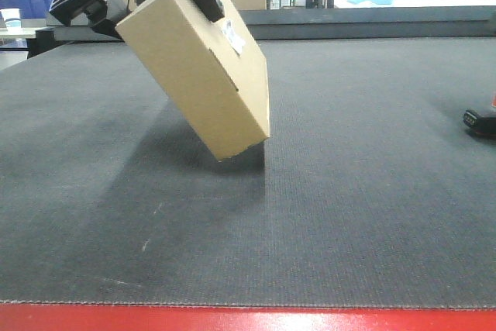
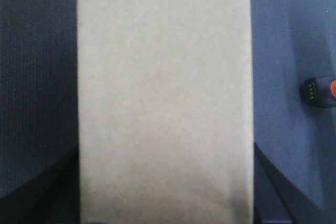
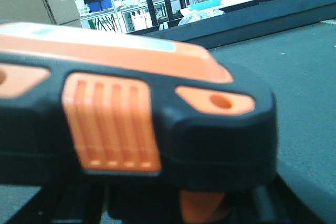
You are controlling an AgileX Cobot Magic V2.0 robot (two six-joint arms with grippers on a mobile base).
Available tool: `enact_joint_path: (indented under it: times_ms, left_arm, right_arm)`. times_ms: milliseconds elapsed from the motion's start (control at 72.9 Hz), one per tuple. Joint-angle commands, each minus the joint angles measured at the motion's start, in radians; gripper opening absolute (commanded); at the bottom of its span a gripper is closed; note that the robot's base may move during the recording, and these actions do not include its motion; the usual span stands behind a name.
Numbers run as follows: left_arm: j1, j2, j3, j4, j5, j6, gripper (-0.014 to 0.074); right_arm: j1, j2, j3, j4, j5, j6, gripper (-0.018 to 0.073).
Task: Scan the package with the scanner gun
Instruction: 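Aim the held scanner gun at the box label held by left gripper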
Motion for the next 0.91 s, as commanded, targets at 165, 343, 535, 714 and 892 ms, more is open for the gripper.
enact_joint_path:
  times_ms: [165, 343, 535, 714, 892]
  left_arm:
    - [0.002, -0.001, -0.003, -0.01, -0.008, -0.006, -0.0111]
    - [0.002, -0.001, -0.003, -0.01, -0.008, -0.006, -0.0111]
    - [0.002, -0.001, -0.003, -0.01, -0.008, -0.006, -0.0111]
    - [0.002, -0.001, -0.003, -0.01, -0.008, -0.006, -0.0111]
    - [0.002, -0.001, -0.003, -0.01, -0.008, -0.006, -0.0111]
  right_arm:
    - [-0.002, -0.003, -0.006, -0.005, -0.07, 0.005, 0.0171]
    - [-0.002, -0.003, -0.006, -0.005, -0.07, 0.005, 0.041]
    - [-0.002, -0.003, -0.006, -0.005, -0.07, 0.005, 0.0566]
    - [-0.002, -0.003, -0.004, -0.014, -0.07, 0.005, 0.0561]
    - [-0.002, -0.003, 0.022, -0.037, -0.07, 0.005, 0.0561]
